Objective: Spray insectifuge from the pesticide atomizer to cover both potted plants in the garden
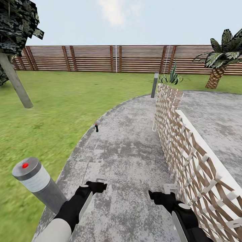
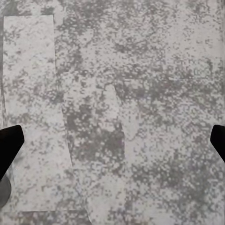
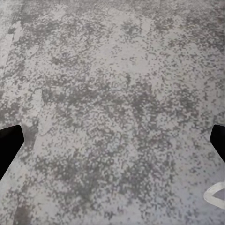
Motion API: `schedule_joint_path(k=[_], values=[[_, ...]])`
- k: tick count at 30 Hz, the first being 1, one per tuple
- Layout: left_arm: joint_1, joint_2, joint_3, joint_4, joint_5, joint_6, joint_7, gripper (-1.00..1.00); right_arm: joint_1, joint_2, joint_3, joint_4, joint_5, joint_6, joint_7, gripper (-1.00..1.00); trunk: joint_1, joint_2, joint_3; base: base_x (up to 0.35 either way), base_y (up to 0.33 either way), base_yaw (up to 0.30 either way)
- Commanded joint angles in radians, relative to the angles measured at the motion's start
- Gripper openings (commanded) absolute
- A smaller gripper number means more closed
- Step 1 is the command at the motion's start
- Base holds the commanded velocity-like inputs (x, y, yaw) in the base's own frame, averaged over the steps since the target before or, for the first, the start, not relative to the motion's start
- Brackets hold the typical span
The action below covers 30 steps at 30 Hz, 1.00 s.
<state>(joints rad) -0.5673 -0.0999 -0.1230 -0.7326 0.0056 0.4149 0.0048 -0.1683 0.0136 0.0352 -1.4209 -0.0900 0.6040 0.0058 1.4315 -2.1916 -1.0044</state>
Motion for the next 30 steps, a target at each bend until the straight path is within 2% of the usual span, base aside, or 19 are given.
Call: schedule_joint_path(k=[1, 8, 18, 24, 30], values=[[0.0, 0.0, -0.001, -0.003, 0.001, 0.005, 0.0, 1.0, 0.0, 0.0, -0.001, -0.001, -0.008, 0.005, -0.001, 1.0, 0.0, 0.0, -0.001, 0.03, 0.0, 0.0], [0.0, 0.001, -0.001, -0.008, 0.001, 0.005, -0.001, 1.0, 0.0, 0.0, -0.001, -0.001, -0.009, 0.005, -0.001, 1.0, 0.0, 0.0, -0.001, 0.209, 0.0, 0.0], [0.0, 0.0, -0.003, -0.01, 0.001, 0.005, -0.003, 1.0, 0.0, 0.0, -0.001, -0.001, -0.01, 0.004, -0.001, 1.0, 0.0, 0.0, -0.001, 0.028, 0.0, 0.0], [0.0, 0.0, -0.003, -0.01, 0.001, 0.005, -0.001, 1.0, 0.0, 0.0, -0.001, -0.001, -0.014, 0.005, -0.001, 1.0, 0.0, 0.0, -0.001, 0.23, 0.0, 0.0], [0.0, 0.0, -0.003, -0.01, 0.001, 0.005, -0.001, 1.0, 0.0, 0.0, -0.001, -0.001, -0.016, 0.004, -0.001, 1.0, 0.0, 0.0, -0.001, 0.062, 0.0, 0.0]])
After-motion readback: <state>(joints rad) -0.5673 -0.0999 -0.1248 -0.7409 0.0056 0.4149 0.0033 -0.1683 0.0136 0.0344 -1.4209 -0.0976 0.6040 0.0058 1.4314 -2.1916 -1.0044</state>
